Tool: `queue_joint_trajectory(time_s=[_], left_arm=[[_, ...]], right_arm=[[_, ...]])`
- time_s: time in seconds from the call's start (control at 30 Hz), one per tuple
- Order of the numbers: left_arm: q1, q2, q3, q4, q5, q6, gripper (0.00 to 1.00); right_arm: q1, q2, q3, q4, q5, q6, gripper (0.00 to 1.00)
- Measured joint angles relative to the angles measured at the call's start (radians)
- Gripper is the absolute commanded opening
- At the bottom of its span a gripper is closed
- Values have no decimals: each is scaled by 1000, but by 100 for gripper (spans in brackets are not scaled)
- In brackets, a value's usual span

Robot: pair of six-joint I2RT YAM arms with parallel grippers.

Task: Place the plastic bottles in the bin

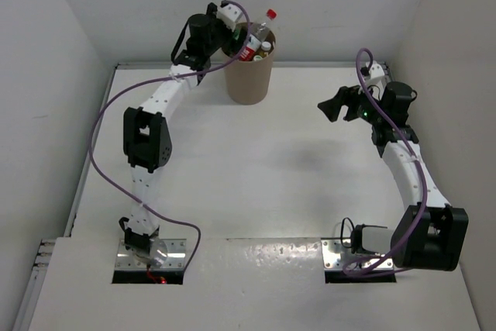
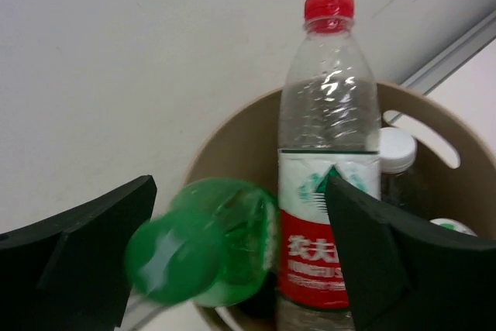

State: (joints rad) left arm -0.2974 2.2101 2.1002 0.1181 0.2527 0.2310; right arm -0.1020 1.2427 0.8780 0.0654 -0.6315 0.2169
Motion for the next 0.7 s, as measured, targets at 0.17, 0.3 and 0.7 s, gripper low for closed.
queue_joint_trajectory(time_s=[0.17, 0.3, 0.7], left_arm=[[-7, -2, 0, -23, -32, -21, 100], [-8, -22, 27, -56, -52, -60, 100], [53, -568, -63, -318, -105, -243, 100]], right_arm=[[0, 0, 0, 1, 0, 0, 87], [2, 0, 2, 0, 0, 0, 87], [3, -3, 83, -158, 85, -43, 94]])
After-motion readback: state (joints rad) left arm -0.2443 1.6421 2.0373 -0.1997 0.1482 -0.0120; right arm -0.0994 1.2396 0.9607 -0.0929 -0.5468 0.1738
